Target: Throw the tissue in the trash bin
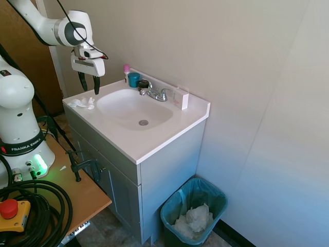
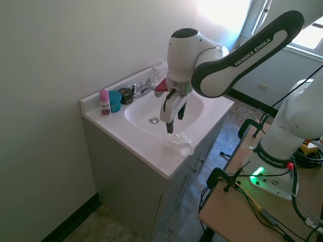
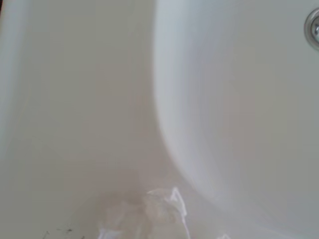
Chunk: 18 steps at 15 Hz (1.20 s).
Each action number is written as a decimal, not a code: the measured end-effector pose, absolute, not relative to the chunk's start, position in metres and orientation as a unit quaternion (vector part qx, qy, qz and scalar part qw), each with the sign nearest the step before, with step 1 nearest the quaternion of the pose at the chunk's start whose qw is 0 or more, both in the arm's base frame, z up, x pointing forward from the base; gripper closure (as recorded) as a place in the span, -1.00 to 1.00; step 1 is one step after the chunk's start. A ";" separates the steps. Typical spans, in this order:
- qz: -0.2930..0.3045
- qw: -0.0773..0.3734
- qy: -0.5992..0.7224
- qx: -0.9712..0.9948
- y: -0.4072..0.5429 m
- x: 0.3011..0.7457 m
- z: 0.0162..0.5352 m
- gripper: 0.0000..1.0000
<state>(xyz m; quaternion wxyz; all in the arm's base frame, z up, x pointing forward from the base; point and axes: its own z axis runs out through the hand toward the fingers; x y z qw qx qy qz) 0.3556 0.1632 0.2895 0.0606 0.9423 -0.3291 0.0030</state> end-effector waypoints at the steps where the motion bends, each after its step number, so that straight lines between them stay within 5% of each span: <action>1: 0.001 0.065 -0.330 0.942 0.168 0.350 0.280 -1.00; 3: -0.004 0.074 -0.334 0.940 0.172 0.344 0.263 -1.00; 4: -0.007 0.077 -0.335 0.939 0.173 0.343 0.256 1.00; 18: -0.029 0.075 -0.351 0.933 0.171 0.344 0.233 1.00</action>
